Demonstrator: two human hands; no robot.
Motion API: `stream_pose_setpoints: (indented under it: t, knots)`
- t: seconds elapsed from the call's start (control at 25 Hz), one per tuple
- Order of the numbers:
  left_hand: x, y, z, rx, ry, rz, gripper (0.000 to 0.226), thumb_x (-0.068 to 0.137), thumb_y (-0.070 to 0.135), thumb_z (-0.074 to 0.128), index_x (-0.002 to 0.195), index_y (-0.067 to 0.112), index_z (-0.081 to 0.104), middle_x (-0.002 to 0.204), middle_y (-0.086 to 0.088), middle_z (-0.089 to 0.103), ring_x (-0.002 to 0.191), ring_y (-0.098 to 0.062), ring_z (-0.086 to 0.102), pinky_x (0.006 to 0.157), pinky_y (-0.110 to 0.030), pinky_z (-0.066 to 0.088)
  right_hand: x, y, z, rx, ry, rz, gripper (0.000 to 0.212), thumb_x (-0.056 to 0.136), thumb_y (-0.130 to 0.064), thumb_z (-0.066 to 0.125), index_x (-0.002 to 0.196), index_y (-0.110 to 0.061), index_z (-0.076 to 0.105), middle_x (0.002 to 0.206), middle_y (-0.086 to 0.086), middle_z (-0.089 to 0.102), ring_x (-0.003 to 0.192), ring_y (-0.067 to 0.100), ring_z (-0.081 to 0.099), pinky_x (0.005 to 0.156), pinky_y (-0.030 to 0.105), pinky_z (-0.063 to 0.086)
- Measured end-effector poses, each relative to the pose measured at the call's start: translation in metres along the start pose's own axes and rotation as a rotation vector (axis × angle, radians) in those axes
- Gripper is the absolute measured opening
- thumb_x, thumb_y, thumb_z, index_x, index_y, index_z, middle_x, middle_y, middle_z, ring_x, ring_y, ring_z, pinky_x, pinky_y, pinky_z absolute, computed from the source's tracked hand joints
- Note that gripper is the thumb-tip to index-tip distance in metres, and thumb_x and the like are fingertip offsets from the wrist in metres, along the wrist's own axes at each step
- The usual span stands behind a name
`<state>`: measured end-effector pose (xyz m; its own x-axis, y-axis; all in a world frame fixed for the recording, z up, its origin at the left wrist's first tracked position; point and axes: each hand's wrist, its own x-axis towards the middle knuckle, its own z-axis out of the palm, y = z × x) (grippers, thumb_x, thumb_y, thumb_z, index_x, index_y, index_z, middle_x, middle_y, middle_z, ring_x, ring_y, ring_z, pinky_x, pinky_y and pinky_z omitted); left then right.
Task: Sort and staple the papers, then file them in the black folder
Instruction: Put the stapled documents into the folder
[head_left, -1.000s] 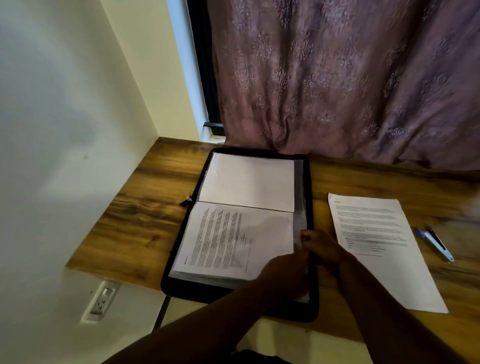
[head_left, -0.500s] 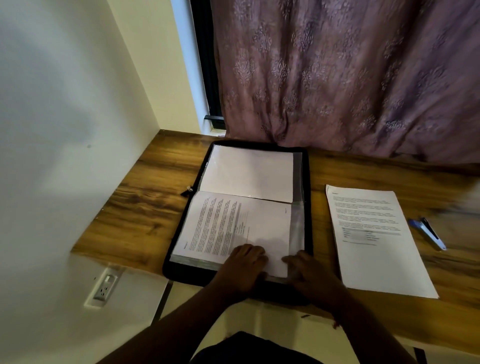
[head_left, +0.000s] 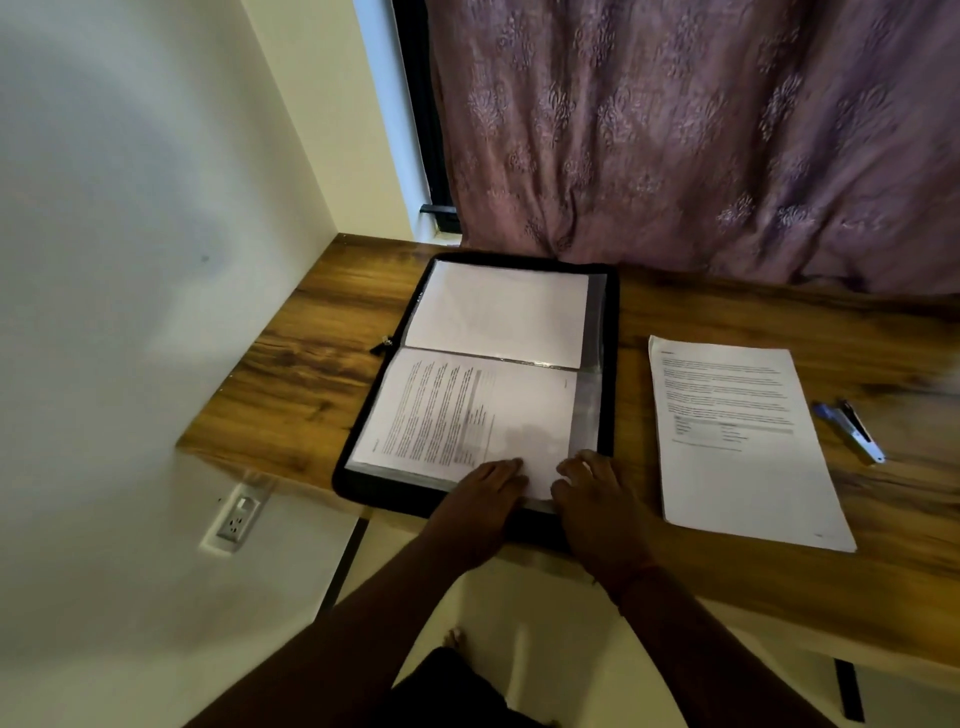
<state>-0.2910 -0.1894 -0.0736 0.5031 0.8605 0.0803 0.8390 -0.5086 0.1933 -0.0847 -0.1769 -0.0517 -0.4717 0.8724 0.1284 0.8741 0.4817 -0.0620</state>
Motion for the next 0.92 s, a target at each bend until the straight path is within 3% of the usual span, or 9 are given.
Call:
stream_pose_setpoints:
  t: [0.16,0.28,0.44,0.52,0.6,0.64,0.72,0.8,0.92]
  knots:
    - [-0.01,-0.026,-0.008,0.096,0.091,-0.104,0.041,0.092,0.022,0.049,0.131,0.013,0.056,0.138,-0.009,0.055,0.125,-0.029,0.053,0.108,-0.048,0.04,0.006,0.011,-0.004,0.125,0.063,-0.003,0.016,0.073,-0.011,0.072,0.082,-0.021,0.065,0.091,-0.001,0.065,0.099,0.022,0.061,0.098,0.04,0.044]
    - [-0.019,-0.062,-0.031,0.226,0.188,-0.263,0.034,0.081,0.019,0.067,0.115,0.023,0.064,0.122,0.0,0.064,0.114,-0.024,0.059,0.107,-0.055,0.037,0.014,0.018,-0.021,0.23,0.131,-0.045,0.01,0.078,-0.016,0.074,0.08,-0.021,0.066,0.083,-0.002,0.066,0.083,0.018,0.063,0.085,0.033,0.049]
    - [-0.02,-0.121,-0.065,0.221,0.376,-0.493,0.028,0.074,0.015,0.06,0.098,0.023,0.069,0.101,0.0,0.07,0.096,-0.028,0.064,0.098,-0.053,0.039,0.037,0.028,-0.049,0.322,0.256,0.049,0.007,0.082,-0.007,0.073,0.084,-0.012,0.068,0.085,0.006,0.067,0.078,0.02,0.064,0.077,0.025,0.048]
    - [-0.015,-0.149,-0.08,0.022,0.578,-0.537,0.028,0.078,0.009,0.057,0.1,0.021,0.069,0.099,0.001,0.068,0.093,-0.028,0.062,0.089,-0.045,0.045,0.052,0.028,-0.065,0.448,0.298,0.177,0.011,0.091,-0.005,0.059,0.089,-0.011,0.068,0.092,0.004,0.064,0.084,0.014,0.056,0.08,0.015,0.039]
    - [-0.002,-0.153,-0.099,-0.455,0.733,-0.543,0.016,0.09,0.009,0.062,0.095,0.023,0.068,0.093,0.011,0.068,0.087,-0.015,0.064,0.079,-0.034,0.051,0.064,0.029,-0.083,0.598,0.351,0.297,0.019,0.098,-0.008,0.05,0.094,-0.016,0.067,0.095,-0.003,0.062,0.085,0.006,0.053,0.078,0.012,0.038]
    - [0.012,-0.157,-0.111,-0.691,0.758,-0.573,0.013,0.093,0.011,0.063,0.091,0.023,0.068,0.089,0.01,0.07,0.083,-0.009,0.065,0.076,-0.028,0.053,0.075,0.025,-0.091,0.705,0.399,0.388,0.018,0.099,-0.012,0.05,0.094,-0.02,0.066,0.093,-0.008,0.063,0.085,0.001,0.055,0.076,0.012,0.04]
    - [0.037,-0.164,-0.12,-0.999,0.757,-0.632,0.011,0.095,0.015,0.063,0.085,0.017,0.064,0.084,-0.003,0.07,0.079,-0.014,0.064,0.078,-0.035,0.053,0.091,0.021,-0.102,0.969,0.558,0.521,0.01,0.097,-0.014,0.056,0.097,-0.022,0.063,0.09,-0.015,0.065,0.087,-0.003,0.059,0.08,0.014,0.045]
    - [0.061,-0.181,-0.126,-1.13,0.76,-0.627,0.017,0.094,0.02,0.064,0.078,0.021,0.059,0.083,-0.018,0.065,0.078,-0.021,0.06,0.077,-0.044,0.053,0.109,0.018,-0.097,1.23,0.687,0.53,0.02,0.091,-0.01,0.061,0.111,-0.009,0.058,0.088,-0.013,0.062,0.087,-0.002,0.059,0.087,0.016,0.047]
    - [0.095,-0.204,-0.129,-1.113,0.752,-0.692,0.02,0.089,0.027,0.067,0.074,0.025,0.055,0.08,-0.015,0.063,0.075,-0.02,0.056,0.073,-0.042,0.051,0.124,0.021,-0.071,1.347,0.587,0.585,0.033,0.088,-0.013,0.065,0.119,-0.009,0.057,0.094,-0.006,0.061,0.097,0.012,0.061,0.097,0.03,0.049]
